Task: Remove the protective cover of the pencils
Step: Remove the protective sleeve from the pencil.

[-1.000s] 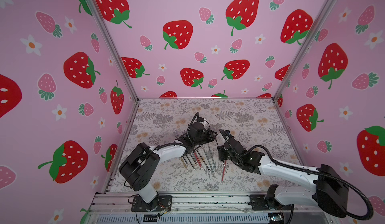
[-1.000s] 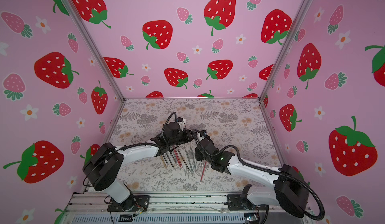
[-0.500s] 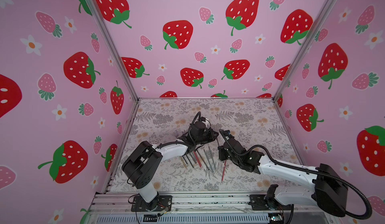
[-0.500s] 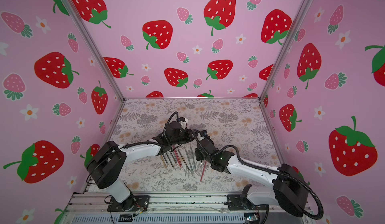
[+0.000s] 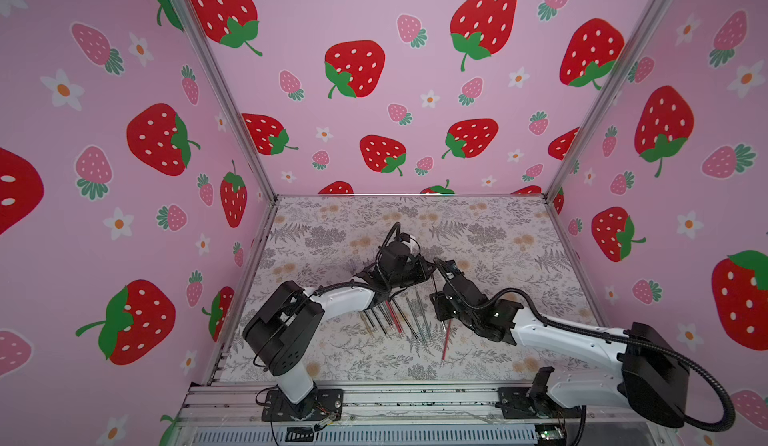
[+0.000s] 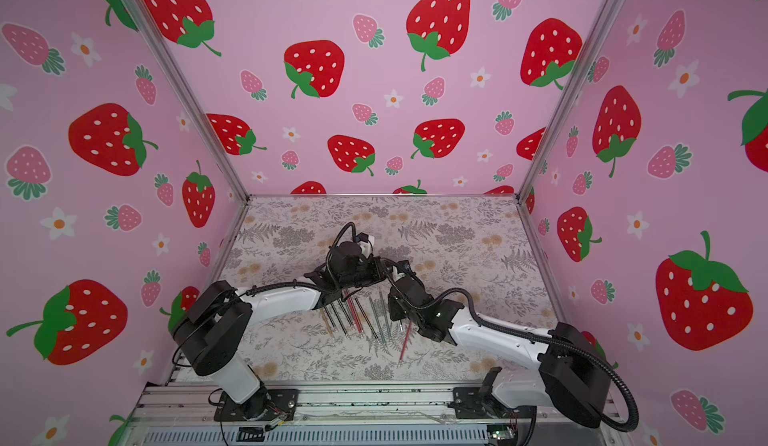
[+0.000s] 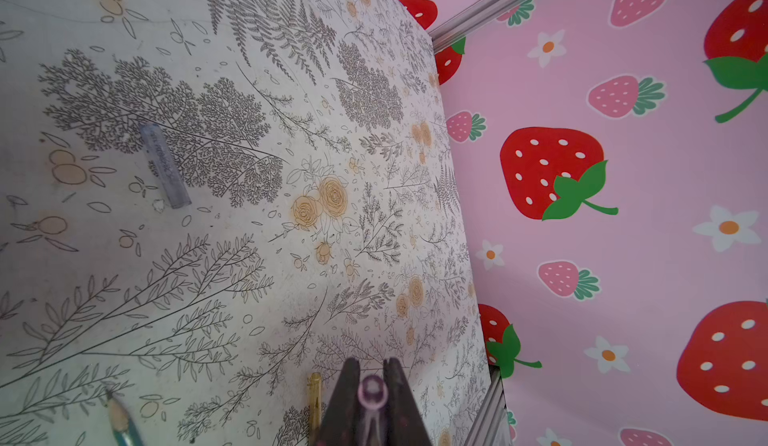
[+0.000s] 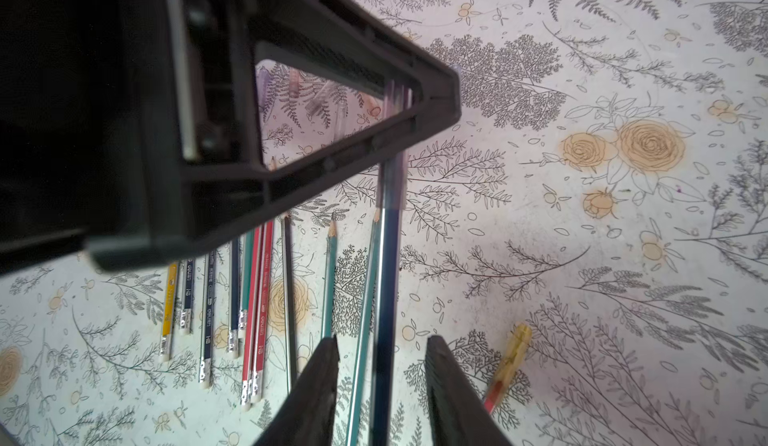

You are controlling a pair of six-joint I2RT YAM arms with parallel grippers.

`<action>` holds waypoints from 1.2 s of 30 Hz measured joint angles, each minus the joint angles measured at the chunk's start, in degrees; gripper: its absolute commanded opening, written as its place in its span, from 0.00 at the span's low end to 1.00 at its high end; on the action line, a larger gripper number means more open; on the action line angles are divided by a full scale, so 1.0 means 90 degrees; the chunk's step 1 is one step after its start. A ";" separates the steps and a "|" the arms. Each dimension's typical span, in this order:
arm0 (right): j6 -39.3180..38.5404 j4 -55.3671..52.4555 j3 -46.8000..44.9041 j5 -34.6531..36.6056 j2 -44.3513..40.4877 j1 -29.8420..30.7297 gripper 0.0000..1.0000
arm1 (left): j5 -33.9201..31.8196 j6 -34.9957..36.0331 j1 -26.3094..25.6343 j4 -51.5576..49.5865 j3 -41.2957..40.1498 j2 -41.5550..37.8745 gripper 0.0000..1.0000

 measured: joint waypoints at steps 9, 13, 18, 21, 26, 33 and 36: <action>0.0007 0.0024 0.0063 -0.0063 0.0148 0.0000 0.00 | -0.0024 -0.0002 0.0029 -0.0010 -0.0019 -0.0138 0.00; 0.0010 0.0019 0.0070 -0.0066 0.0148 0.0039 0.00 | -0.0019 -0.0044 0.0044 0.0024 -0.0100 -0.0187 0.00; 0.0012 0.0036 0.0070 -0.0046 0.0168 0.0109 0.00 | -0.0022 -0.0073 0.0080 0.0049 -0.0202 -0.0270 0.00; 0.0010 0.0068 0.0070 -0.0034 0.0177 0.0143 0.00 | -0.0022 -0.0070 0.0095 0.0041 -0.0206 -0.0289 0.00; 0.0005 0.0068 0.0070 0.0019 0.0177 0.0185 0.00 | -0.0007 -0.0090 0.0109 0.0041 -0.0209 -0.0291 0.00; 0.0005 0.0134 0.0070 0.0102 0.0255 0.0296 0.00 | 0.0049 -0.0119 0.0170 0.0058 -0.0335 -0.0369 0.00; 0.0000 0.0172 0.0070 0.0141 0.0262 0.0321 0.00 | 0.0107 -0.0117 0.0211 0.0058 -0.0342 -0.0384 0.00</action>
